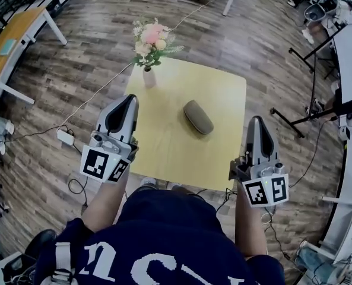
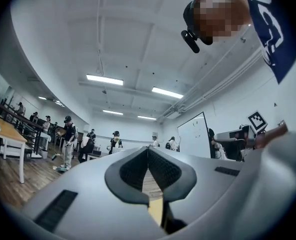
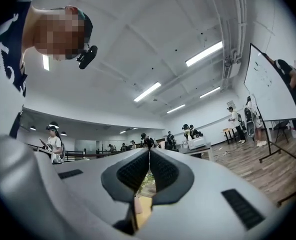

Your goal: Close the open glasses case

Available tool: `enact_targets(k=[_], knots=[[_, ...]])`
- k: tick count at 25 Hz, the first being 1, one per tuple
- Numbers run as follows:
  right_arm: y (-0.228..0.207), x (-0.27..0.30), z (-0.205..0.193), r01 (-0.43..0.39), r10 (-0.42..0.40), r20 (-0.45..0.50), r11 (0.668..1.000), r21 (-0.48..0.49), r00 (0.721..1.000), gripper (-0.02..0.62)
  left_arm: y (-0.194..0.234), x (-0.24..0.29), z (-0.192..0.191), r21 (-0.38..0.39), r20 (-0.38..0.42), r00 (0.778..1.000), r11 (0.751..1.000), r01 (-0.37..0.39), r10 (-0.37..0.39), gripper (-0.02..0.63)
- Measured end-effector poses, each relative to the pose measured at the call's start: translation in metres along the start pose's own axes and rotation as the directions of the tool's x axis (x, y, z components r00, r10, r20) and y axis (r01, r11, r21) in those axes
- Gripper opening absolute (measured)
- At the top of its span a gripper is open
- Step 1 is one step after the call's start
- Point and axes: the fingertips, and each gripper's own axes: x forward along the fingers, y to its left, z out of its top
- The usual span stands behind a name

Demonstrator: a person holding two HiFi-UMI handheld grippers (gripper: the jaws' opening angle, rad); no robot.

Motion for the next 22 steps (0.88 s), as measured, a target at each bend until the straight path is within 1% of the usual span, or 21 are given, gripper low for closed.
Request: enact_targets(k=[2,4,9,11,14,17,19,22], knots=[[-0.011,0.01,-0.003,-0.03,0.03,-0.008,0.999,0.021,1.0,0.029,-0.001,0.004,-0.003,0.01,-0.006,0.999,0.999,-0.036,0.036,0.015],[-0.021,0.017,-0.008,-0.046,0.047,-0.014,0.998,0.042,0.999,0.029,-0.003,0.009,-0.007,0.015,-0.017,0.998,0.998,-0.055,0.055,0.015],[-0.03,0.032,-0.027,-0.062,0.065,-0.048,0.995,0.077,0.997,0.029,0.0,0.017,-0.022,0.009,-0.053,0.996,0.997,-0.07,0.071,0.015],[-0.03,0.036,-0.033,-0.057,0.062,-0.06,0.995,0.084,0.996,0.029,0.004,0.019,-0.028,-0.004,-0.065,0.995,0.997,-0.072,0.071,0.015],[-0.03,0.043,-0.042,-0.048,0.055,-0.077,0.995,0.084,0.996,0.029,0.007,0.026,-0.037,-0.029,-0.075,0.996,0.998,-0.054,0.051,0.015],[-0.031,0.046,-0.056,-0.03,0.039,-0.12,0.997,0.07,0.992,0.029,0.007,0.034,-0.048,-0.044,-0.095,0.995,0.999,-0.026,0.022,0.015],[-0.034,0.049,-0.075,-0.013,0.024,-0.169,0.998,0.064,0.985,0.029,0.008,0.041,-0.059,-0.058,-0.115,0.993,0.998,-0.004,-0.003,0.015],[-0.039,0.051,-0.117,0.039,-0.012,-0.262,0.994,0.099,0.965,0.031,0.01,0.048,-0.075,-0.073,-0.148,0.988,0.997,0.032,-0.043,0.015]])
